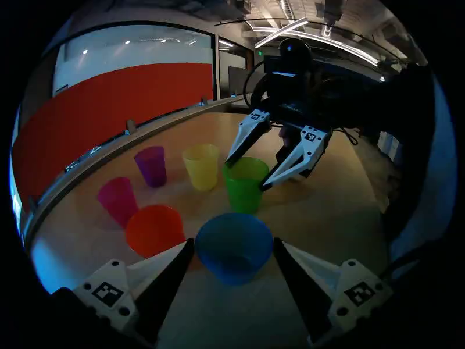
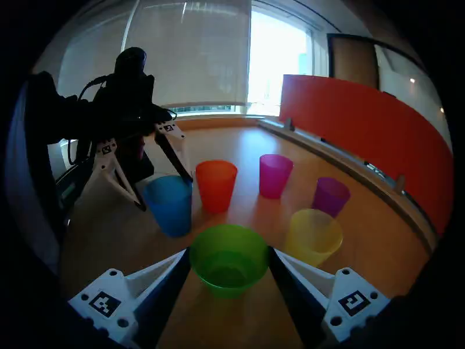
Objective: Pour water
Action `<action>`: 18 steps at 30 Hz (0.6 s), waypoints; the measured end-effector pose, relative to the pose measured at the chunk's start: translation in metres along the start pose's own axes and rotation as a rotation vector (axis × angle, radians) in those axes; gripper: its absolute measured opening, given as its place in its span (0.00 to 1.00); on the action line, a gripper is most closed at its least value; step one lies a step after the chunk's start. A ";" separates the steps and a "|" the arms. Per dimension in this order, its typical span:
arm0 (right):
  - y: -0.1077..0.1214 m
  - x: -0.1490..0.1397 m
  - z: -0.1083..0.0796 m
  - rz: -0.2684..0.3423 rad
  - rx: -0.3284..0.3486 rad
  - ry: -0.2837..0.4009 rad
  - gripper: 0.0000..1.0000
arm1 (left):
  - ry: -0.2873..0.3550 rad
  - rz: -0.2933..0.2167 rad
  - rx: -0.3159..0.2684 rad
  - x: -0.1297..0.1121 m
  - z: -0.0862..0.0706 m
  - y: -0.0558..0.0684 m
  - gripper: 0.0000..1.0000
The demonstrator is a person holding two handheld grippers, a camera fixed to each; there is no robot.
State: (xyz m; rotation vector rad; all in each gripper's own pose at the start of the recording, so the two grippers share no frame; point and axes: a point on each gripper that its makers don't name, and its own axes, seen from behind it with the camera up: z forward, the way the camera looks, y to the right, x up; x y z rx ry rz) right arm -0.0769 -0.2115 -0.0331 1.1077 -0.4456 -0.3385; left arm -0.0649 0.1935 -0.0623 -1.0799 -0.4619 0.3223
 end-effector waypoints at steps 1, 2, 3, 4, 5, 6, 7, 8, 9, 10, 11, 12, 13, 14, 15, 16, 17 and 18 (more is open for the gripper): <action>0.000 0.000 0.000 0.000 0.000 0.001 0.96 | 0.000 0.000 0.001 0.000 0.000 0.000 1.00; 0.000 0.000 -0.001 0.001 -0.001 0.001 0.96 | -0.001 -0.001 0.003 0.000 -0.001 -0.001 1.00; 0.000 0.000 -0.001 0.001 -0.001 0.002 0.97 | -0.001 -0.001 0.005 0.000 -0.001 -0.001 1.00; 0.000 0.000 -0.002 0.002 -0.002 0.002 0.97 | -0.002 0.000 0.005 -0.001 -0.002 -0.001 1.00; 0.000 -0.001 -0.002 0.003 -0.003 0.002 0.97 | -0.003 0.001 0.006 -0.001 -0.003 0.000 1.00; 0.000 -0.001 -0.003 0.004 -0.004 0.002 0.97 | -0.004 0.002 0.007 -0.002 -0.004 0.000 1.00; 0.000 -0.001 -0.004 0.004 -0.005 0.003 0.97 | -0.006 0.003 0.009 -0.002 -0.004 0.000 1.00; 0.000 -0.001 -0.005 0.005 -0.006 0.004 0.97 | -0.007 0.004 0.011 -0.003 -0.005 -0.001 1.00; 0.000 -0.001 -0.006 0.006 -0.008 0.005 0.97 | -0.008 0.005 0.013 -0.003 -0.006 -0.001 1.00; 0.000 -0.001 -0.007 0.006 -0.009 0.005 0.97 | -0.009 0.005 0.016 -0.003 -0.006 -0.001 1.00; 0.000 -0.001 -0.008 0.006 -0.011 0.005 0.97 | -0.009 0.005 0.019 -0.003 -0.007 -0.001 1.00; 0.000 -0.001 -0.009 0.006 -0.013 0.005 0.97 | -0.010 0.005 0.021 -0.004 -0.008 -0.002 1.00; 0.000 -0.001 -0.009 0.006 -0.015 0.004 0.97 | -0.010 0.004 0.025 -0.003 -0.009 -0.002 1.00; 0.000 -0.001 -0.010 0.005 -0.017 0.004 0.97 | -0.010 0.003 0.029 -0.003 -0.010 -0.003 1.00; 0.000 -0.001 -0.011 0.005 -0.018 0.003 0.97 | -0.010 0.002 0.032 -0.003 -0.010 -0.003 1.00; 0.000 -0.001 -0.012 0.004 -0.020 0.002 0.97 | -0.014 0.003 0.034 -0.004 -0.011 -0.003 1.00; 0.000 -0.001 -0.013 0.003 -0.021 0.001 0.97 | -0.017 0.004 0.036 -0.005 -0.012 -0.003 1.00; -0.001 -0.001 -0.014 0.003 -0.022 0.000 0.97 | -0.021 0.004 0.039 -0.006 -0.013 -0.003 1.00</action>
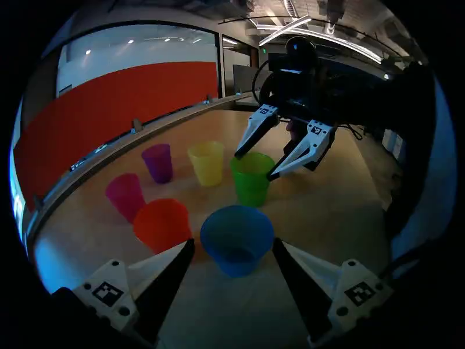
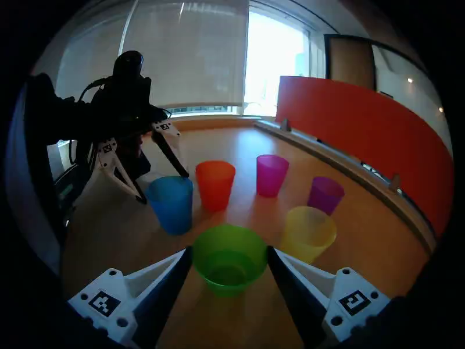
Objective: Pour water
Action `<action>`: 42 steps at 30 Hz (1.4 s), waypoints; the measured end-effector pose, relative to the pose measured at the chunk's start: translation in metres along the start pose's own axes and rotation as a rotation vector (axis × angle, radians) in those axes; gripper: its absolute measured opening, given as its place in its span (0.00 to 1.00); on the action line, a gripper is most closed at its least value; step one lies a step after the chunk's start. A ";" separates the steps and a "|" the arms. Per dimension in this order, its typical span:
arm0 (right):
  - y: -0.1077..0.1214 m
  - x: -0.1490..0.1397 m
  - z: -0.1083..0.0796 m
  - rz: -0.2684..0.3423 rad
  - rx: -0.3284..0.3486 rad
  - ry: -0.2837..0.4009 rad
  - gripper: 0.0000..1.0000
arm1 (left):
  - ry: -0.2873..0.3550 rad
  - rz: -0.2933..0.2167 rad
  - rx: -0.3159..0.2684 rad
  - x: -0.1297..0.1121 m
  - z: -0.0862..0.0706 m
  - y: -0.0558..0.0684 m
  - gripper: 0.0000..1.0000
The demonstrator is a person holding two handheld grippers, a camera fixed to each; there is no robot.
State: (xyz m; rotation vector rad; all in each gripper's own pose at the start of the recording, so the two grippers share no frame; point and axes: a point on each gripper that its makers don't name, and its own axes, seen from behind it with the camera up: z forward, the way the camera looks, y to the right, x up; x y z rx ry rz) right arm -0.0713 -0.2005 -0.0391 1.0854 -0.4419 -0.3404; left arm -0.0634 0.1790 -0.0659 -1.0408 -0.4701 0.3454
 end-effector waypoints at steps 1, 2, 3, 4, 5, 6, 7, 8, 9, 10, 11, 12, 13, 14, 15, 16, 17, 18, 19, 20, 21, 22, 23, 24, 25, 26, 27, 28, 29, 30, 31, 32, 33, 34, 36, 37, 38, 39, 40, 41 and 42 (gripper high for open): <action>0.000 0.000 -0.001 0.000 -0.002 0.000 0.98 | -0.003 0.003 0.003 -0.001 -0.001 0.000 1.00; 0.000 0.000 -0.002 0.000 -0.003 0.000 0.99 | -0.005 0.005 0.007 -0.002 -0.002 0.000 1.00; 0.000 0.000 -0.003 0.000 -0.005 0.000 0.99 | -0.008 0.008 0.010 -0.003 -0.003 0.000 1.00; 0.000 0.000 -0.004 0.001 -0.007 0.001 0.99 | -0.009 0.009 0.013 -0.003 -0.004 0.000 1.00; 0.000 0.001 -0.005 0.002 -0.009 0.002 0.99 | -0.009 0.010 0.016 -0.002 -0.004 0.000 1.00; 0.000 0.001 -0.006 0.003 -0.011 0.003 1.00 | -0.009 0.011 0.018 -0.002 -0.005 0.000 1.00; 0.000 0.001 -0.007 0.002 -0.011 0.003 1.00 | -0.008 0.010 0.020 -0.002 -0.006 0.000 1.00; 0.000 0.001 -0.007 0.002 -0.012 0.003 1.00 | -0.007 0.009 0.021 -0.001 -0.007 0.000 1.00; 0.000 0.002 -0.008 0.001 -0.013 0.004 0.99 | -0.006 0.007 0.022 0.000 -0.008 0.000 1.00; 0.000 0.002 -0.009 -0.001 -0.013 0.004 0.99 | -0.005 0.007 0.025 0.000 -0.009 -0.001 1.00; 0.000 0.002 -0.010 -0.003 -0.014 0.004 0.99 | -0.005 0.006 0.027 0.001 -0.010 -0.002 1.00; 0.000 0.003 -0.011 -0.005 -0.014 0.004 0.99 | -0.005 0.005 0.030 0.001 -0.012 -0.002 1.00; 0.000 0.003 -0.012 -0.006 -0.015 0.004 1.00 | -0.005 0.006 0.033 0.001 -0.013 -0.003 1.00; -0.001 0.003 -0.013 -0.007 -0.017 0.004 1.00 | -0.005 0.007 0.036 0.002 -0.014 -0.003 1.00; -0.001 0.003 -0.014 -0.009 -0.018 0.003 1.00 | -0.005 0.007 0.039 0.002 -0.015 -0.004 1.00; -0.001 0.003 -0.015 -0.009 -0.019 0.003 0.99 | -0.005 0.009 0.042 0.002 -0.016 -0.004 1.00; -0.001 0.003 -0.016 -0.010 -0.020 0.002 0.99 | -0.005 0.010 0.046 0.002 -0.017 -0.004 1.00; -0.002 0.004 -0.017 -0.011 -0.021 0.001 1.00 | -0.005 0.012 0.050 0.002 -0.018 -0.005 1.00; -0.002 0.004 -0.019 -0.011 -0.022 0.001 1.00 | -0.005 0.012 0.054 0.002 -0.020 -0.006 1.00; -0.003 0.004 -0.020 -0.011 -0.023 0.001 1.00 | -0.006 0.012 0.059 0.002 -0.021 -0.007 1.00; -0.003 0.004 -0.021 -0.011 -0.025 0.001 1.00 | -0.006 0.013 0.064 0.002 -0.022 -0.008 1.00; -0.003 0.005 -0.023 -0.010 -0.025 0.001 1.00 | -0.006 0.011 0.069 0.002 -0.024 -0.009 1.00; -0.004 0.005 -0.024 -0.010 -0.026 0.000 1.00 | -0.007 0.009 0.075 0.002 -0.025 -0.010 1.00; -0.004 0.005 -0.026 -0.009 -0.027 0.000 1.00 | -0.007 0.007 0.080 0.002 -0.026 -0.011 1.00; -0.004 0.005 -0.028 -0.008 -0.027 0.000 1.00 | -0.008 0.005 0.087 0.001 -0.028 -0.013 1.00; -0.004 0.005 -0.029 -0.006 -0.028 -0.001 0.99 | -0.009 0.003 0.094 0.001 -0.029 -0.014 1.00; -0.004 0.005 -0.031 -0.005 -0.029 -0.001 0.99 | -0.010 0.001 0.101 0.001 -0.030 -0.016 1.00; -0.003 0.006 -0.033 -0.003 -0.031 -0.001 0.99 | -0.009 0.000 0.110 0.001 -0.032 -0.018 1.00; -0.003 0.006 -0.036 -0.001 -0.034 -0.001 0.99 | -0.009 -0.001 0.119 0.001 -0.034 -0.020 1.00; -0.002 0.006 -0.038 0.001 -0.037 0.000 0.99 | -0.009 -0.002 0.129 0.001 -0.036 -0.022 1.00; 0.000 0.006 -0.040 0.004 -0.041 -0.001 0.99 | -0.010 -0.004 0.140 0.001 -0.038 -0.024 1.00; 0.001 0.006 -0.042 0.007 -0.045 -0.001 0.99 | -0.011 -0.007 0.151 0.001 -0.040 -0.027 1.00; 0.003 0.006 -0.045 0.010 -0.050 -0.001 0.99 | -0.012 -0.011 0.162 0.000 -0.042 -0.030 1.00; 0.004 0.006 -0.047 0.014 -0.056 0.000 0.99 | -0.011 -0.017 0.176 0.000 -0.044 -0.033 1.00; 0.007 0.006 -0.052 0.021 -0.067 0.002 1.00 | -0.009 -0.031 0.203 0.000 -0.048 -0.039 1.00; 0.009 0.007 -0.054 0.026 -0.073 0.003 0.99 | -0.007 -0.040 0.215 -0.001 -0.050 -0.042 1.00; 0.011 0.007 -0.056 0.030 -0.080 0.005 0.99 | -0.005 -0.049 0.226 -0.001 -0.052 -0.045 1.00; 0.013 0.007 -0.059 0.036 -0.087 0.006 0.99 | -0.002 -0.060 0.239 -0.001 -0.053 -0.048 1.00; 0.015 0.006 -0.060 0.041 -0.095 0.006 0.99 | 0.001 -0.070 0.253 -0.002 -0.055 -0.051 1.00; 0.017 0.006 -0.062 0.045 -0.104 0.007 0.99 | 0.005 -0.080 0.266 -0.002 -0.056 -0.054 1.00; 0.019 0.006 -0.064 0.051 -0.113 0.007 0.99 | 0.009 -0.091 0.281 -0.003 -0.058 -0.058 1.00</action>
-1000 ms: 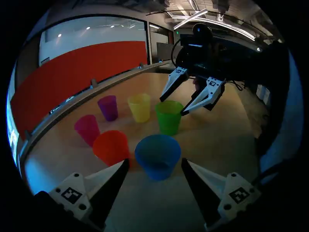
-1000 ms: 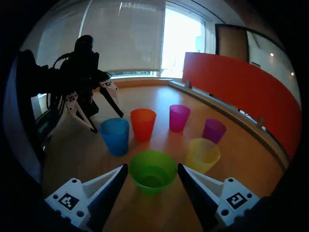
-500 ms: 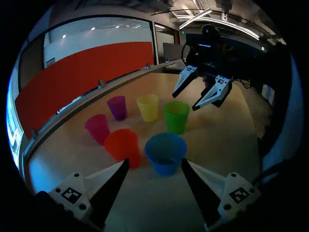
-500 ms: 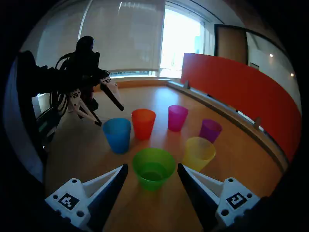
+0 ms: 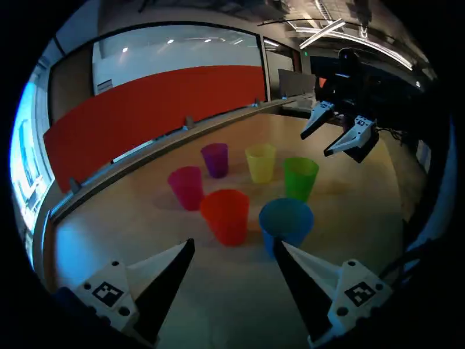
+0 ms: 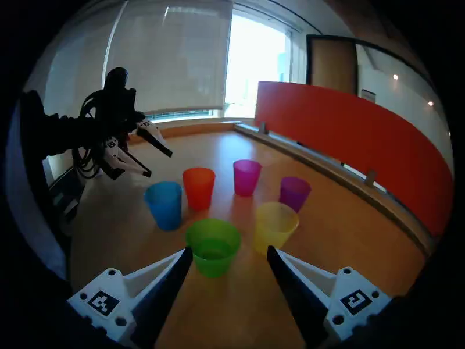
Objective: Pour water
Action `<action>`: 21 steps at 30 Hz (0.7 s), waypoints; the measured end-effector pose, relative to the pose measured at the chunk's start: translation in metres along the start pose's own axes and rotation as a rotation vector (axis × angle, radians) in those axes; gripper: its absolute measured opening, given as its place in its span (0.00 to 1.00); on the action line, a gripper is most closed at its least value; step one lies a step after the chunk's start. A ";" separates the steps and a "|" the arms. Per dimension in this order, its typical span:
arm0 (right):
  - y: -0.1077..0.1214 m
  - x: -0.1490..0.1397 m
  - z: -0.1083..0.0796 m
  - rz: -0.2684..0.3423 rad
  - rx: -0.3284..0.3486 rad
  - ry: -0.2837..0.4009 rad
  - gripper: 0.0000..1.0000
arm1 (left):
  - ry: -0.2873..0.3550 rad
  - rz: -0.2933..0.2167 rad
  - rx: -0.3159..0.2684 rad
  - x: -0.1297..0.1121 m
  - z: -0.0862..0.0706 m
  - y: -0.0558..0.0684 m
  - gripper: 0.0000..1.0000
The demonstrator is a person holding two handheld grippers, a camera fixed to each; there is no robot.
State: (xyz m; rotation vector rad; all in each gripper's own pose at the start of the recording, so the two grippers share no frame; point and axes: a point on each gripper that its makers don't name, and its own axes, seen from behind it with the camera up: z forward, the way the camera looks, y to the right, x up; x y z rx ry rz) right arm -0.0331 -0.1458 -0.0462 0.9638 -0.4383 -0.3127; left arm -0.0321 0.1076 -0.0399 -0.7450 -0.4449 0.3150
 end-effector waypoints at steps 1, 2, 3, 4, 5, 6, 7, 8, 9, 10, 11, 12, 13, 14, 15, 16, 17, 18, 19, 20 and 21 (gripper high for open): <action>0.002 0.000 -0.001 0.004 -0.010 0.000 0.99 | 0.003 -0.011 0.013 0.000 -0.001 -0.003 1.00; 0.005 -0.001 -0.002 0.009 -0.020 0.000 0.99 | 0.006 -0.023 0.027 0.000 -0.002 -0.007 1.00; 0.008 -0.001 -0.004 0.013 -0.031 -0.001 0.99 | 0.010 -0.035 0.041 0.000 -0.003 -0.011 1.00; 0.010 -0.001 -0.005 0.018 -0.042 0.000 0.99 | 0.013 -0.046 0.052 -0.001 -0.003 -0.013 1.00; 0.013 -0.001 -0.006 0.023 -0.053 0.001 0.99 | 0.017 -0.056 0.063 -0.001 -0.004 -0.016 1.00; 0.016 -0.001 -0.007 0.028 -0.065 0.002 0.99 | 0.020 -0.067 0.075 -0.001 -0.005 -0.019 1.00; 0.019 -0.001 -0.007 0.033 -0.078 0.002 0.99 | 0.025 -0.075 0.086 -0.001 -0.006 -0.022 1.00; 0.022 0.000 -0.008 0.038 -0.091 0.002 0.99 | 0.030 -0.084 0.096 0.000 -0.007 -0.025 1.00; 0.025 0.000 -0.009 0.044 -0.106 0.002 0.99 | 0.035 -0.093 0.108 0.000 -0.008 -0.028 1.00; 0.027 0.000 -0.009 0.048 -0.116 0.002 0.99 | 0.041 -0.103 0.120 0.001 -0.009 -0.032 1.00; 0.029 0.000 -0.010 0.052 -0.127 0.002 1.00 | 0.047 -0.112 0.132 0.002 -0.010 -0.035 1.00; 0.031 0.000 -0.010 0.056 -0.139 0.001 1.00 | 0.054 -0.123 0.145 0.003 -0.011 -0.038 1.00; 0.033 -0.001 -0.010 0.059 -0.150 0.002 1.00 | 0.060 -0.133 0.158 0.003 -0.012 -0.042 1.00; 0.035 -0.002 -0.011 0.062 -0.161 0.002 1.00 | 0.066 -0.143 0.172 0.004 -0.012 -0.045 1.00; 0.037 -0.002 -0.011 0.065 -0.173 0.002 1.00 | 0.073 -0.155 0.187 0.004 -0.014 -0.049 1.00; 0.038 -0.003 -0.011 0.070 -0.185 0.001 1.00 | 0.078 -0.163 0.198 0.004 -0.014 -0.051 1.00; 0.040 -0.004 -0.012 0.074 -0.196 0.001 1.00 | 0.082 -0.171 0.209 0.004 -0.015 -0.054 1.00; 0.041 -0.005 -0.012 0.079 -0.209 0.001 0.99 | 0.086 -0.180 0.222 0.004 -0.016 -0.057 1.00; 0.043 -0.006 -0.013 0.085 -0.221 0.001 0.99 | 0.089 -0.186 0.231 0.004 -0.017 -0.059 1.00; 0.044 -0.006 -0.013 0.090 -0.233 0.002 0.99 | 0.093 -0.192 0.240 0.004 -0.018 -0.061 1.00; 0.046 -0.007 -0.014 0.097 -0.247 0.002 0.99 | 0.096 -0.199 0.251 0.004 -0.018 -0.063 1.00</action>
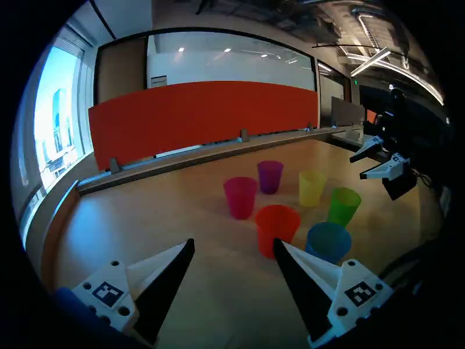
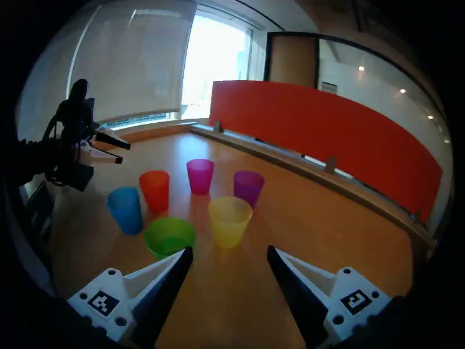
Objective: Pour water
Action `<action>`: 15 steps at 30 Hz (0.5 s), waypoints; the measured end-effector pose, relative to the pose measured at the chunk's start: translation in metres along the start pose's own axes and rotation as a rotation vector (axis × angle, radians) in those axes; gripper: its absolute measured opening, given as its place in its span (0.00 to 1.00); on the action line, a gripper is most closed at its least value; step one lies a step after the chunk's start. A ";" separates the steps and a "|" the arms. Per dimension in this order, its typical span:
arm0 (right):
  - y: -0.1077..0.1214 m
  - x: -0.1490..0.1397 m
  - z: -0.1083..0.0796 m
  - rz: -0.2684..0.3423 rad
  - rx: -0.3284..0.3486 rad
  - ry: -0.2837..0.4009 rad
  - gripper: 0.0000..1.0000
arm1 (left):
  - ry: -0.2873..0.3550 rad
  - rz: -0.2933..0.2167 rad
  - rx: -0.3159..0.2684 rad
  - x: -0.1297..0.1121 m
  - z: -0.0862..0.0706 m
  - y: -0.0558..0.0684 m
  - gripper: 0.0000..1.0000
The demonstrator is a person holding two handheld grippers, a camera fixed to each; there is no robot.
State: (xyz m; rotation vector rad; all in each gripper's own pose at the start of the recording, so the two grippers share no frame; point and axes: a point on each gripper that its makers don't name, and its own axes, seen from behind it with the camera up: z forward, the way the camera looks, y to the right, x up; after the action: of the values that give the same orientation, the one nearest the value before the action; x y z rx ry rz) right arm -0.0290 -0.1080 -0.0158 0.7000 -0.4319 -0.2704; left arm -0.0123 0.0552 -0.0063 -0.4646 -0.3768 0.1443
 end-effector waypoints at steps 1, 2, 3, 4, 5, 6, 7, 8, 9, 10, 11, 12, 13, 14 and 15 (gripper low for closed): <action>0.003 0.000 0.000 0.008 -0.016 0.000 0.99 | 0.003 -0.004 0.009 0.001 0.000 -0.002 1.00; 0.005 0.000 0.000 0.015 -0.032 -0.001 0.99 | 0.006 -0.008 0.017 0.002 0.000 -0.004 1.00; 0.008 0.000 -0.001 0.023 -0.049 -0.001 0.99 | 0.009 -0.013 0.027 0.003 0.000 -0.006 1.00; 0.010 0.001 -0.001 0.029 -0.065 -0.001 0.99 | 0.015 -0.016 0.036 0.005 -0.001 -0.008 1.00; 0.012 0.002 -0.002 0.035 -0.080 0.000 1.00 | 0.021 -0.019 0.046 0.007 -0.001 -0.010 1.00; 0.015 0.003 -0.002 0.042 -0.097 0.001 1.00 | 0.028 -0.022 0.056 0.010 -0.002 -0.012 1.00; 0.017 0.005 -0.003 0.047 -0.112 0.006 1.00 | 0.036 -0.026 0.066 0.012 -0.002 -0.014 1.00; 0.019 0.007 -0.004 0.053 -0.127 0.011 1.00 | 0.044 -0.031 0.076 0.014 -0.003 -0.016 1.00; 0.021 0.009 -0.005 0.059 -0.144 0.016 1.00 | 0.054 -0.036 0.088 0.017 -0.003 -0.018 1.00; 0.024 0.010 -0.006 0.065 -0.159 0.019 1.00 | 0.059 -0.040 0.098 0.019 -0.004 -0.020 1.00; 0.026 0.011 -0.006 0.071 -0.173 0.022 1.00 | 0.064 -0.044 0.109 0.020 -0.004 -0.023 1.00; 0.029 0.012 -0.007 0.079 -0.190 0.025 1.00 | 0.071 -0.049 0.121 0.022 -0.005 -0.025 1.00; 0.033 0.013 -0.008 0.088 -0.209 0.026 1.00 | 0.079 -0.050 0.132 0.025 -0.006 -0.028 1.00; 0.037 0.013 -0.008 0.097 -0.229 0.027 1.00 | 0.087 -0.051 0.142 0.027 -0.007 -0.030 1.00; 0.041 0.014 -0.009 0.107 -0.251 0.029 1.00 | 0.096 -0.052 0.155 0.030 -0.008 -0.033 1.00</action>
State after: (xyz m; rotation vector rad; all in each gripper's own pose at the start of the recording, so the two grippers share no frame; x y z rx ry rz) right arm -0.0083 -0.0782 0.0096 0.4335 -0.3983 -0.2089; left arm 0.0200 0.0295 0.0122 -0.3077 -0.2809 0.0996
